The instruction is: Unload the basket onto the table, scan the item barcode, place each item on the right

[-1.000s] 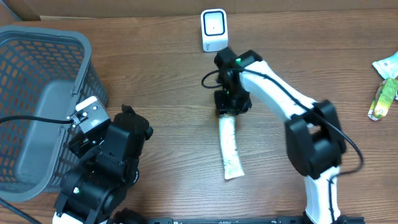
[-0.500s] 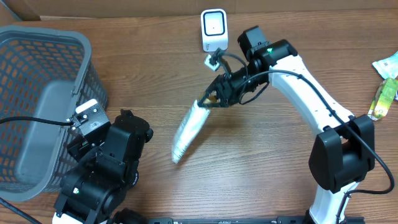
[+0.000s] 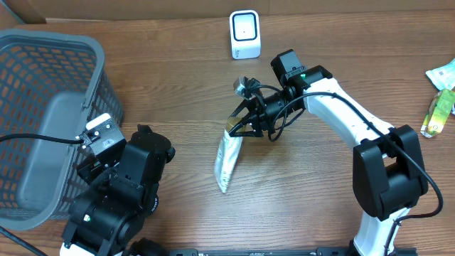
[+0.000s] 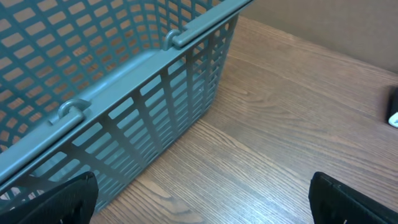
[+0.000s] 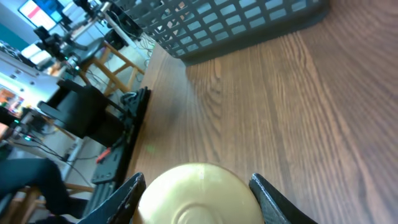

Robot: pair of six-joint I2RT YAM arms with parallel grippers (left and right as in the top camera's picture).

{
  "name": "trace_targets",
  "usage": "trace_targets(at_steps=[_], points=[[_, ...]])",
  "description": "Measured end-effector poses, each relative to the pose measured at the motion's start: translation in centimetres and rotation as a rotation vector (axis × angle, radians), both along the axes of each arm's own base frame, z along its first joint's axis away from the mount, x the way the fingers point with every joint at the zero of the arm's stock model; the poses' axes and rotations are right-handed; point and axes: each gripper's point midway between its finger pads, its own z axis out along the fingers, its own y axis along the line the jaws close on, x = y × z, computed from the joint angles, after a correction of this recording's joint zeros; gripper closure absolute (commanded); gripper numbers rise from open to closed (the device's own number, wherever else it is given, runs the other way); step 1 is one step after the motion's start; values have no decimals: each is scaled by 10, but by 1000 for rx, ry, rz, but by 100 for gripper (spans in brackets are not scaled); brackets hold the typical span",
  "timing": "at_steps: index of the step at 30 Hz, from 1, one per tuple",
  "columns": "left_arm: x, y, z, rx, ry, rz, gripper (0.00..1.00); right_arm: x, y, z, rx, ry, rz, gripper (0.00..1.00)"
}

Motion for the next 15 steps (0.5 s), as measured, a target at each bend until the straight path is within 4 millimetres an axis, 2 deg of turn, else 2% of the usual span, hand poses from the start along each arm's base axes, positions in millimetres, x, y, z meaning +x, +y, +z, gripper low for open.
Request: trace_targets(at_steps=[3, 5, 8, 13, 15], points=[[0, -1, 0, -3, 2, -3, 0, 1, -3, -7, -41, -16, -4, 65], [0, -1, -1, -4, 2, -3, 0, 1, -6, -14, -84, -22, -10, 57], [0, -1, -1, -5, 3, -5, 0, 5, -13, -29, -177, -53, -27, 49], [0, -1, -1, -5, 3, -5, 1, 22, -37, -65, -431, -103, -110, 47], [0, -1, -1, -5, 3, -5, 1, 27, -51, -78, -552, -95, -162, 41]])
